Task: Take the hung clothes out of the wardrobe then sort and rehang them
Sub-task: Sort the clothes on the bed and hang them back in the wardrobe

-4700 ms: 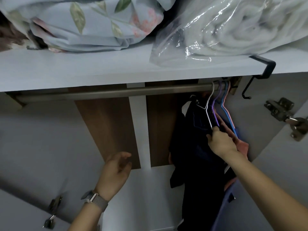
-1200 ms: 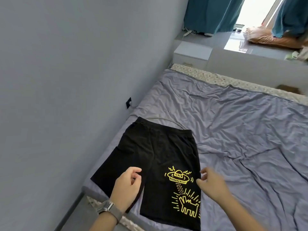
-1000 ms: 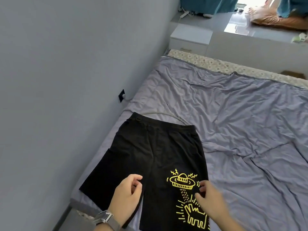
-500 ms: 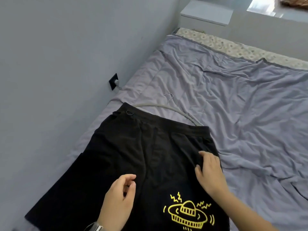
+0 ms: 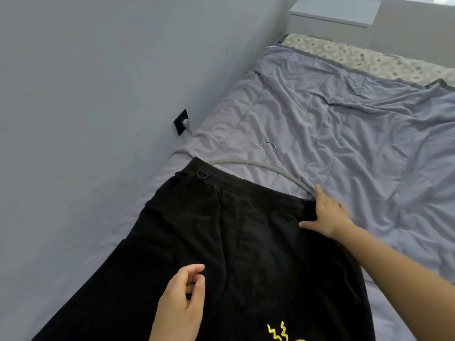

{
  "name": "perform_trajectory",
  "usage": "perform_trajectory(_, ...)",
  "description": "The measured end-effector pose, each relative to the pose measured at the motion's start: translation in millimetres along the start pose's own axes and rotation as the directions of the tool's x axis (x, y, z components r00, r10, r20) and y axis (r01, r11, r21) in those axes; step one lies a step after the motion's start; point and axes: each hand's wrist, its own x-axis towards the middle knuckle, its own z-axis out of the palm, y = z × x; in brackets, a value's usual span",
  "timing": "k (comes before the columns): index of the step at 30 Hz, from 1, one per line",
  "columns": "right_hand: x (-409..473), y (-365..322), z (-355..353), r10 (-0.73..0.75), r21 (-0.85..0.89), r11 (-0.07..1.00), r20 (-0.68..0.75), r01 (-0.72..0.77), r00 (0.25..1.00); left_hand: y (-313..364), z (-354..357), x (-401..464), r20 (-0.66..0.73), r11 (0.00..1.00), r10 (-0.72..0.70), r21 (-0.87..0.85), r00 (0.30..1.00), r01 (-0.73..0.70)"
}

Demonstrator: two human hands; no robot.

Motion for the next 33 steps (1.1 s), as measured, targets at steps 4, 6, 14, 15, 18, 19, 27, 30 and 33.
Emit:
perform_trajectory(4,9,-3,-9,0.087,0.204,0.974,0.061,-0.098,0.994,-7,4,1,0.004,0.997,-0.065,-0.043,0.998,0.066)
perform_trajectory(6,2,-3,-7,0.095,0.255,0.958,0.144,-0.129,0.985,-10,9,-1,0.001,0.993,-0.107,-0.054,0.994,0.107)
perform_trajectory(14,-63,-20,21,0.052,0.56,0.822,0.101,-0.1,0.993,-20,25,-9,0.011,0.973,-0.188,-0.132,0.982,0.188)
perform_trajectory(15,-72,-23,26,0.069,0.603,0.791,0.075,-0.101,0.995,-21,28,-10,0.028,0.973,-0.184,-0.137,0.982,0.187)
perform_trajectory(18,-99,-32,34,0.092,0.705,0.707,0.0,-0.065,0.996,-25,35,-14,0.078,0.967,-0.183,-0.166,0.98,0.194)
perform_trajectory(19,-107,-35,35,0.099,0.731,0.679,-0.003,-0.066,0.995,-25,38,-16,0.087,0.963,-0.183,-0.185,0.979,0.197)
perform_trajectory(27,-168,-40,16,0.129,0.825,0.561,-0.008,-0.066,0.992,-20,43,-35,0.144,0.943,-0.166,-0.267,0.976,0.2)
perform_trajectory(30,-196,-38,0,0.125,0.775,0.631,-0.084,-0.014,0.989,-15,38,-46,0.139,0.94,-0.147,-0.289,0.979,0.182)
perform_trajectory(33,-227,-31,-25,0.114,0.709,0.703,-0.188,0.055,0.976,-10,28,-62,0.094,0.949,-0.084,-0.295,0.992,0.109)
